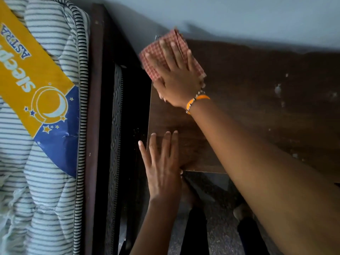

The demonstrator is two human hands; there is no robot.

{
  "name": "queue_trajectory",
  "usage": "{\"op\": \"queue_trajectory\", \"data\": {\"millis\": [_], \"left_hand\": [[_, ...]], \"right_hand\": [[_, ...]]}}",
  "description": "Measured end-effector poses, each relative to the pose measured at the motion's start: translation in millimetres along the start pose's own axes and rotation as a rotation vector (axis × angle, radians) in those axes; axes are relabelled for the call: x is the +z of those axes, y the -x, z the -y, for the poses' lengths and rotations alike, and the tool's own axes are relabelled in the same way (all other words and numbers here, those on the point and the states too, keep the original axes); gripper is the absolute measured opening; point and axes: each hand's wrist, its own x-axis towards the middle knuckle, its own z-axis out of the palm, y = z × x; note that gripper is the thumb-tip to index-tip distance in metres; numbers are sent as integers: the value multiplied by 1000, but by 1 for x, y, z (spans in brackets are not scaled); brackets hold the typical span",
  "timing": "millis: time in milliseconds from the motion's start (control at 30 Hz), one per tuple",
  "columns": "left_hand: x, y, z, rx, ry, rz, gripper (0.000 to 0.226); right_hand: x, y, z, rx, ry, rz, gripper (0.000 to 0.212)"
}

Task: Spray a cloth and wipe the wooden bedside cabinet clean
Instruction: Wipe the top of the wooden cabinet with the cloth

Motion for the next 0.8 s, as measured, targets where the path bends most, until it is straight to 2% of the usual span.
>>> {"op": "queue_trajectory", "data": {"millis": [167,333,467,633,800], "left_hand": [[3,9,-13,37,-39,32,111],[0,6,-25,109,-90,26,96],[1,2,-43,129,-75,61,113],[4,-1,-63,190,-69,63,125],[8,0,-77,251,-119,56,120]], "right_hand": [[-15,-30,-11,70,-19,-11,58],[-6,-1,-40,228,-28,-99,63],[-5,41,-99,385,-2,-151,71],[-7,95,-173,517,41,-171,68],[-7,115,-181,649,-30,-166,67]]}}
